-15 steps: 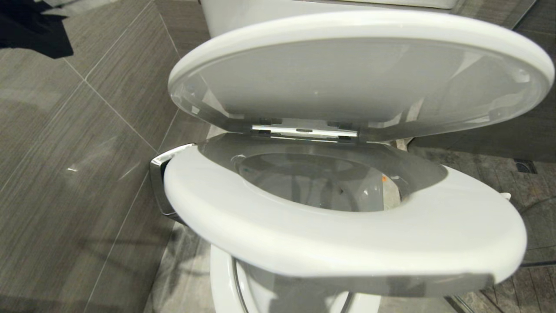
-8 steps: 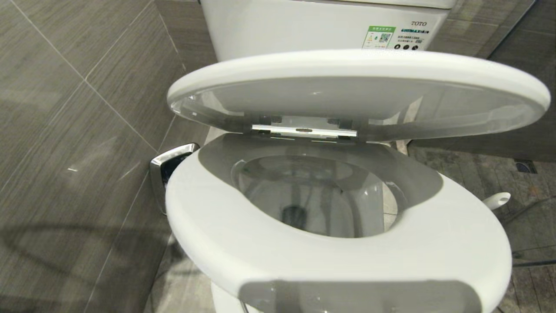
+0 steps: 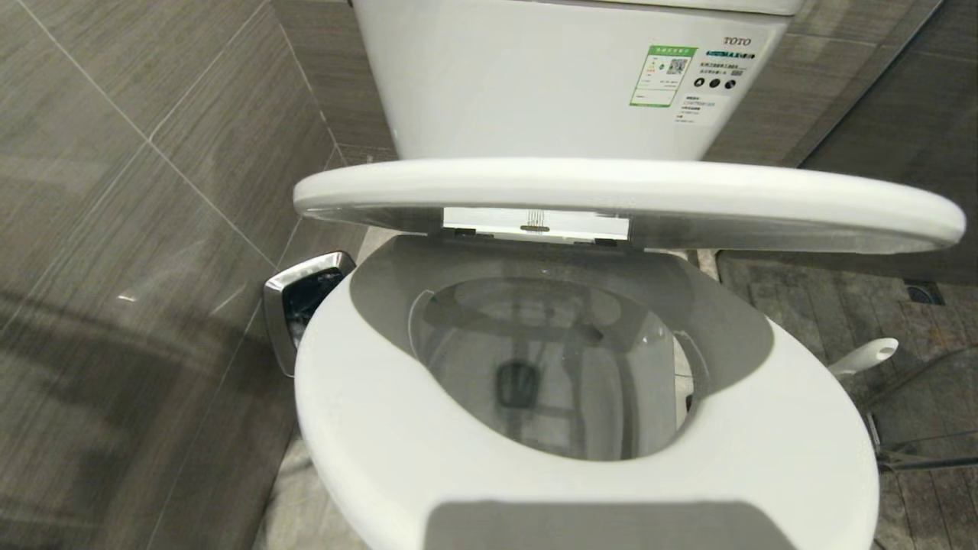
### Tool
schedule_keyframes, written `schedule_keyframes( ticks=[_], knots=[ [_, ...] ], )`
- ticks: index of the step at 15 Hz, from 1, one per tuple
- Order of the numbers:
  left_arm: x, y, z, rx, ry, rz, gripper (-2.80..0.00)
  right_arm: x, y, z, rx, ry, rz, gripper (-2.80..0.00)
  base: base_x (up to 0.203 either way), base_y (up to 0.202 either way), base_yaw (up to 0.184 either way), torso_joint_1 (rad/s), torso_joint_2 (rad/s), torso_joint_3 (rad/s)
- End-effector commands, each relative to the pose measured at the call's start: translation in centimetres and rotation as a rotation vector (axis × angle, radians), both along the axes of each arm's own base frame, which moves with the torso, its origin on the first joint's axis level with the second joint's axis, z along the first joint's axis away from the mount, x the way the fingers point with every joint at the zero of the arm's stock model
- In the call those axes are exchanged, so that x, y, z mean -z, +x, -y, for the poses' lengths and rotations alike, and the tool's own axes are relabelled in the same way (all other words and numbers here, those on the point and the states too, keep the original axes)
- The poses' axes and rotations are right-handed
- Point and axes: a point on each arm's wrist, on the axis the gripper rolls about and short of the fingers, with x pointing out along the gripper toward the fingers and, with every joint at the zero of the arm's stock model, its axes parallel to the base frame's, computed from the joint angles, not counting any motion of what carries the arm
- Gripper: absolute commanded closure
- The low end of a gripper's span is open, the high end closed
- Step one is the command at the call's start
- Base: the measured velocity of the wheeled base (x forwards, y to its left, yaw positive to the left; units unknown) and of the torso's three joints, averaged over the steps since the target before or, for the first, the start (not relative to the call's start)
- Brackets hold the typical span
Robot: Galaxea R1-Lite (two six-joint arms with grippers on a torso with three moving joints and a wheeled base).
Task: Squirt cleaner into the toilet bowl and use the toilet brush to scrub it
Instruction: Close the toilet lid
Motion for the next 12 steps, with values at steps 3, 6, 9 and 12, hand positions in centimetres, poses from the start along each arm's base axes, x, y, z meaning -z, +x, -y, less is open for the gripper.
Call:
schedule_keyframes(
  ticks=[3, 6, 9, 12],
  knots=[
    [0.9, 0.5, -1.3, -0.137, -0.022, -0.095, 0.00, 0.0, 0.0, 0.0, 0.000, 0.000, 0.000, 0.00, 0.000, 0.000, 0.000, 0.000, 0.00, 0.000],
    [0.9, 0.5, -1.8, -0.196, -0.035, -0.103, 0.00, 0.0, 0.0, 0.0, -0.001, 0.000, 0.001, 0.00, 0.000, 0.000, 0.000, 0.000, 0.00, 0.000],
    [1.8, 0.1, -2.1, -0.235, -0.043, -0.189, 0.00, 0.0, 0.0, 0.0, 0.000, 0.000, 0.000, 0.00, 0.000, 0.000, 0.000, 0.000, 0.00, 0.000],
    [2.0, -0.1, -2.3, -0.261, -0.041, -0.212, 0.00, 0.0, 0.0, 0.0, 0.000, 0.000, 0.000, 0.00, 0.000, 0.000, 0.000, 0.000, 0.00, 0.000]
  ],
)
